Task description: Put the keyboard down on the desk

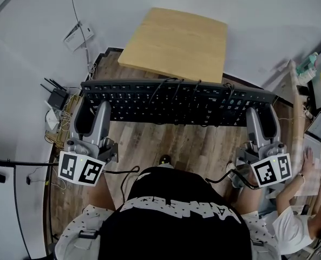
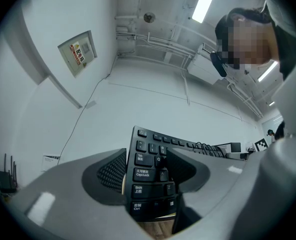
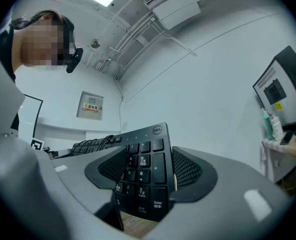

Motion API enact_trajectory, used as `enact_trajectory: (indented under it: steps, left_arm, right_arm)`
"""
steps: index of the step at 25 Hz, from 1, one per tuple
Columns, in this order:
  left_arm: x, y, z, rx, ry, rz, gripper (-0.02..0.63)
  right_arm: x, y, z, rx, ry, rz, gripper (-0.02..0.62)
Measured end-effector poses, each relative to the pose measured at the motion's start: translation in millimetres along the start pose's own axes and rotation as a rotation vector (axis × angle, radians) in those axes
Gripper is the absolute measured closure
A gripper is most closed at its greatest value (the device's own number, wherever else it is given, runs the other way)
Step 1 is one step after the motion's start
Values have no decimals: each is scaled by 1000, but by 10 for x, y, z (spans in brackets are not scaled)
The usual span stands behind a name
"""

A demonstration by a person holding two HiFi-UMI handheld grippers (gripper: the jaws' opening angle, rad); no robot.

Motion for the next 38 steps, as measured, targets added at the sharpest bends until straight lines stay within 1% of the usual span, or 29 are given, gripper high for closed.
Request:
enact_trajectory:
  steps: [9, 19, 29, 34, 38]
  left_arm:
    - [46, 5, -21, 4, -19, 5, 374]
    - [33, 18, -30, 12, -11, 19, 374]
    - [57, 50, -53, 12, -21, 10, 374]
    - [48, 38, -32, 17, -11, 23, 374]
    - [52, 7, -46, 21, -7, 54, 374]
  right_arm:
    - [-29, -4, -14, 4, -18, 0, 301]
    - [-29, -9, -28, 4, -18, 6, 301]
    - [-51, -31, -53, 12, -15, 0, 299]
    - [-37, -29, -29, 6, -15, 16, 298]
    - [-41, -26, -53, -8, -31, 42, 299]
Point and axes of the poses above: the fingertips, and each gripper's own axes: y forward along the fingers, z to its right, x out of its underside, the point moved 7 cm from there along -y, backward along the fingers, and after that the axes turned 2 degrees about -y, right-handed, at the moved point
